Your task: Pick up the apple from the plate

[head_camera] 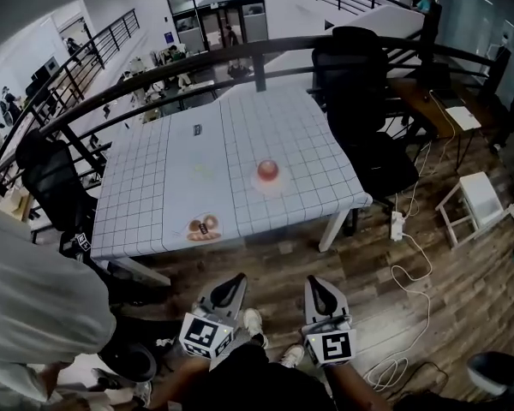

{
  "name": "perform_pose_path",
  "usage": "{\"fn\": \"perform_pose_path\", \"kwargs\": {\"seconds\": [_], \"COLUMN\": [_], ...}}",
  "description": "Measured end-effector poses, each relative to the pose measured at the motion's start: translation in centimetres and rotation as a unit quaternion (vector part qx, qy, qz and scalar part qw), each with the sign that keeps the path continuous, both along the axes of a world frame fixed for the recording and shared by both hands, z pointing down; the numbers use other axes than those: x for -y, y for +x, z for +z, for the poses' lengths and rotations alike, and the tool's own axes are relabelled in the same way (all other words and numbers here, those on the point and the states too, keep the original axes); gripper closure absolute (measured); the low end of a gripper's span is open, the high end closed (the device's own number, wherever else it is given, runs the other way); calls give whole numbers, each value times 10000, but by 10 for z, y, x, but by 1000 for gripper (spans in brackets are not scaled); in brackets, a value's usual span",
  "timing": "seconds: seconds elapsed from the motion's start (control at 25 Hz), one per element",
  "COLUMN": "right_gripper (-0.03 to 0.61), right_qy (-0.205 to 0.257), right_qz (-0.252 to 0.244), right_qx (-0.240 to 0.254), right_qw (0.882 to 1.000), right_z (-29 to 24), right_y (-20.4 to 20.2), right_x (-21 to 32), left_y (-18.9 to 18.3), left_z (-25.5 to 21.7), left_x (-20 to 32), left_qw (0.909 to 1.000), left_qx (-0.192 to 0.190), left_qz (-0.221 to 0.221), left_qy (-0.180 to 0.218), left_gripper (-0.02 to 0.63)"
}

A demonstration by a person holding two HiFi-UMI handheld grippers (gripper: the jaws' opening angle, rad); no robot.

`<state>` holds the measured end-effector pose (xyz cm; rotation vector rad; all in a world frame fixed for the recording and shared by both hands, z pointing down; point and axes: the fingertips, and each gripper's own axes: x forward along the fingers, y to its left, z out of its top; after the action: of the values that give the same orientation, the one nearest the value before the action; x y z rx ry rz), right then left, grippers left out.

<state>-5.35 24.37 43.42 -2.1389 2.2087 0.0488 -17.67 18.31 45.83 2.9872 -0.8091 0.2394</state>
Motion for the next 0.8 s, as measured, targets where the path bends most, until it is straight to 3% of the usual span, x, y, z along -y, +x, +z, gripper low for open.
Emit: {"fn": "perform_pose_path", "kwargs": {"seconds": [0.2, 0.32, 0.8], "right_gripper": [554, 555, 554], "right_qy": [-282, -90, -483], "right_qz": [59, 116, 490], "right_qx": [-259, -321, -591], "right_qw": [9993, 9994, 9959], "right_z": [1, -6, -5], "right_y": [13, 14, 20], "right_x": [41, 69, 152], "left_y": [21, 30, 52], "left_z": [3, 1, 1], "left_x": [40, 70, 158], "left_qw": [9997, 9993, 9957], "left_qx": [-119, -218, -416], "left_qz": [197, 310, 825], "left_qy": [-48, -54, -107], "left_gripper": [591, 591, 591]}}
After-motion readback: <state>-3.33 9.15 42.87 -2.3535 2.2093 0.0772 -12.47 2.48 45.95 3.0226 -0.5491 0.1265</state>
